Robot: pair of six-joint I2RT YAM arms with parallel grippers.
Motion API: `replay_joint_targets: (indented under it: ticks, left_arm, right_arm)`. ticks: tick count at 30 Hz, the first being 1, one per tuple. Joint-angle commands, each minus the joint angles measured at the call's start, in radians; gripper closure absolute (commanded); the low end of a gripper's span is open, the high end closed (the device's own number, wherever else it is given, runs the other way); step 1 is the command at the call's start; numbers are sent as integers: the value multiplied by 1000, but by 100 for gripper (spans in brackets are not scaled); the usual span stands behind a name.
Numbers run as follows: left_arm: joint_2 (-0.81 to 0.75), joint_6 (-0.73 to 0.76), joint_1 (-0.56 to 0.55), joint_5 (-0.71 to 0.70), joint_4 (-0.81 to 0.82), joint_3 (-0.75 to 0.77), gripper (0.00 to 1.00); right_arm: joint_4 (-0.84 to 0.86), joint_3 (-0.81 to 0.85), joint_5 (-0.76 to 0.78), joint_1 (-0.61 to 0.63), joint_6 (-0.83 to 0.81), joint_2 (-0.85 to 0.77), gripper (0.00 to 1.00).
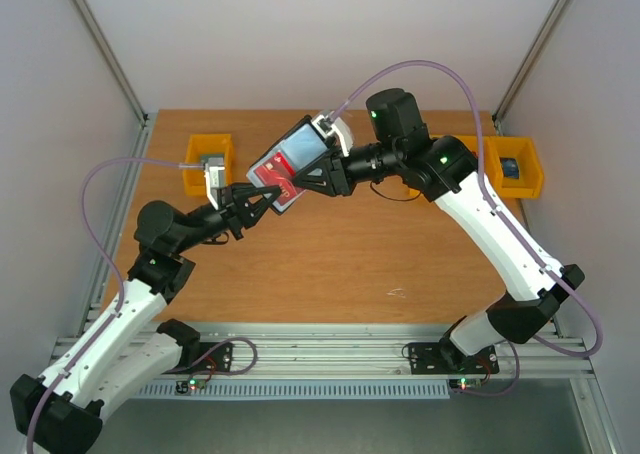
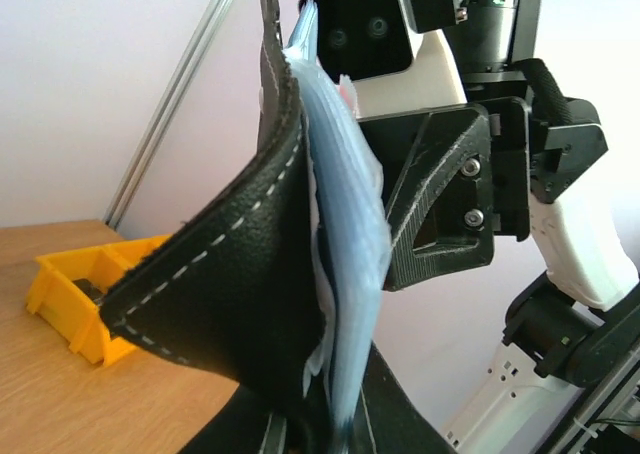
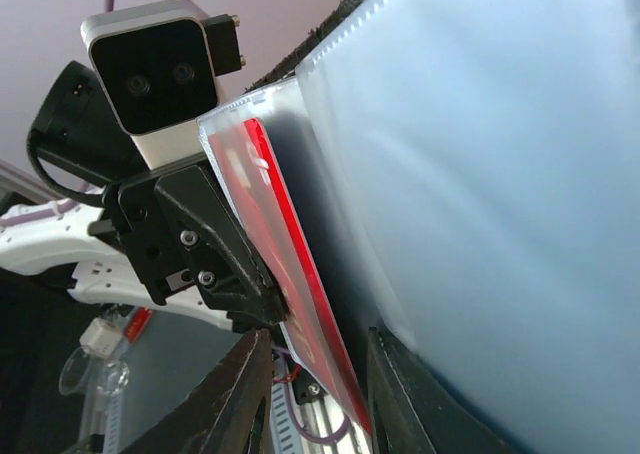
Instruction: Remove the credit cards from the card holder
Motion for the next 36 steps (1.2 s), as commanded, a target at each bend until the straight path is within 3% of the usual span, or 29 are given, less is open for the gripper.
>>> replay_joint_targets:
  ticks: [1,6,12,17,22,24,30,36]
  left_arm:
    - [-15,-4,-6,115,174,12,100]
    - [-14,1,-6,117,175,12,100]
    - [-10,2,-6,114,169,15,100]
    - [-7,9,-6,114,162,16,99]
    - [-12,7,-6,106,159,7,82]
    - [-12,6,-6,110,163,5,79]
    - [-11,5,-6,115,166,3,80]
    - [-9,8,-6,115,163,2,91]
  right_arm:
    - [37,-11,-12,-8,24,-3,74]
    - [9,13,-4,-8,5,8,73]
    - [30,11,-133,-5,23,37,99]
    - [96,-10,-200,-5,35,7,99]
    - [67,-11,-192,-43,21,-13,99]
    - [49,-6,-192,-57,14,-16,99]
    - [-9,18,-181,-73,-19,-18,99]
    - [-67,39,-173,-89,-54,-18,99]
